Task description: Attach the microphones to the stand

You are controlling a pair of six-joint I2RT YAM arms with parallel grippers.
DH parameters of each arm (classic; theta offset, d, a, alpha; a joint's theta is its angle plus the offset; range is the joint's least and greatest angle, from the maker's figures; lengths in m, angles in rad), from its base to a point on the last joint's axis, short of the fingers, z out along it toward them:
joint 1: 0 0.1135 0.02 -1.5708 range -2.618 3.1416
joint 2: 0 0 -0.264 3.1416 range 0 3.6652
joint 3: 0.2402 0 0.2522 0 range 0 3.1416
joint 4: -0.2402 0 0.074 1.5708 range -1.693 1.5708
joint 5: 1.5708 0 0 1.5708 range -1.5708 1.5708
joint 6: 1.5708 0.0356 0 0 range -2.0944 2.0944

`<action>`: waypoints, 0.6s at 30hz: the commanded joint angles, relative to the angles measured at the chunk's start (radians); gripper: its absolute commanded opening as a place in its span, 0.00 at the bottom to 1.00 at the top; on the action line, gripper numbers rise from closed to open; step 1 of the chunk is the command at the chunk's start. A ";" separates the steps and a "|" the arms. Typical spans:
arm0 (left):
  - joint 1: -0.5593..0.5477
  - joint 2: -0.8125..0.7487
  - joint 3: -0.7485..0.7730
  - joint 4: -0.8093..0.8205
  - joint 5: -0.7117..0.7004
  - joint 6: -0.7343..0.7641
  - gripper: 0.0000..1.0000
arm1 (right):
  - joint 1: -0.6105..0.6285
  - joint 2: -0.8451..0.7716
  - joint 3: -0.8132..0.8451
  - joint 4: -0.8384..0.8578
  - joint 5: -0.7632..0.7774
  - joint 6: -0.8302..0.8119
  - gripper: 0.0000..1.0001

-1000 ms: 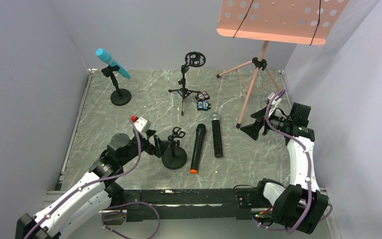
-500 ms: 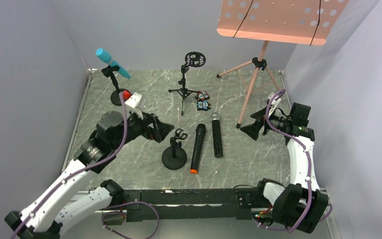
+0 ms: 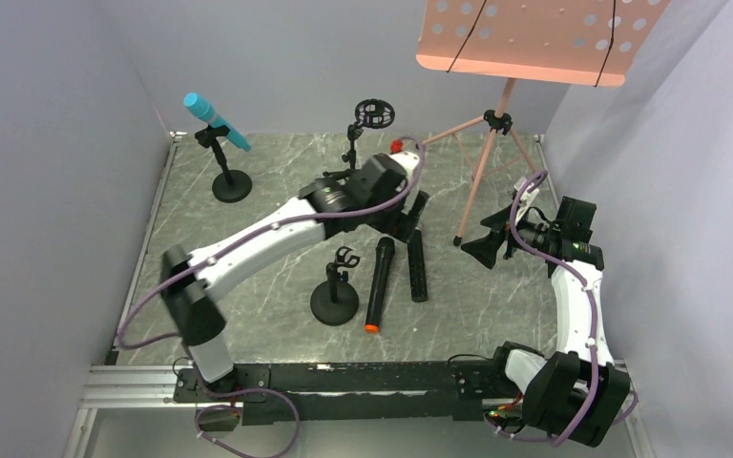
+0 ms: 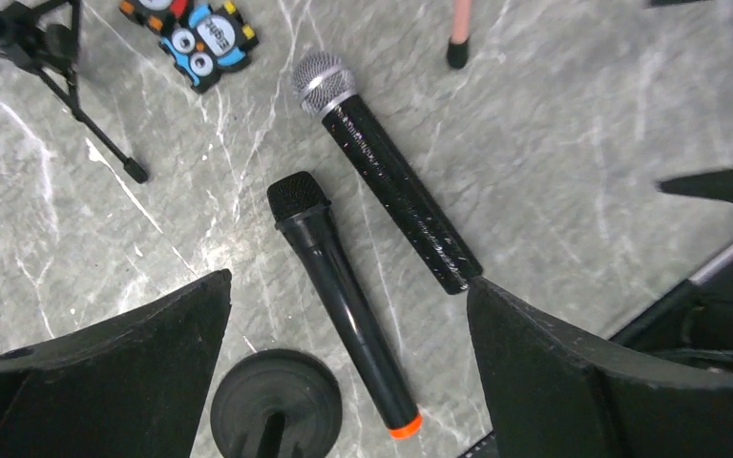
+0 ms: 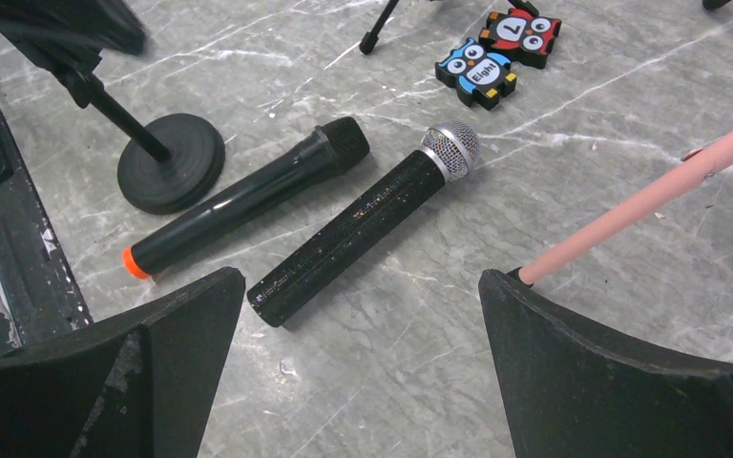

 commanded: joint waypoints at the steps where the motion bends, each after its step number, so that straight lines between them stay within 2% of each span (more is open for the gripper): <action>1: 0.001 0.161 0.138 -0.105 -0.007 0.026 0.96 | -0.001 -0.008 0.040 0.005 -0.039 -0.025 1.00; 4: 0.009 0.256 0.200 -0.112 0.036 0.018 0.96 | -0.002 -0.008 0.041 -0.001 -0.041 -0.030 1.00; 7: 0.021 0.325 0.202 -0.097 0.073 -0.018 0.96 | -0.001 -0.011 0.042 -0.003 -0.039 -0.033 1.00; 10: 0.024 0.382 0.192 -0.099 0.052 -0.067 0.95 | -0.001 -0.015 0.042 -0.004 -0.039 -0.035 1.00; 15: 0.027 0.428 0.144 -0.080 0.011 -0.112 0.83 | -0.002 -0.016 0.043 -0.010 -0.038 -0.040 1.00; 18: 0.034 0.460 0.130 -0.090 -0.014 -0.139 0.82 | -0.001 -0.016 0.045 -0.014 -0.037 -0.045 1.00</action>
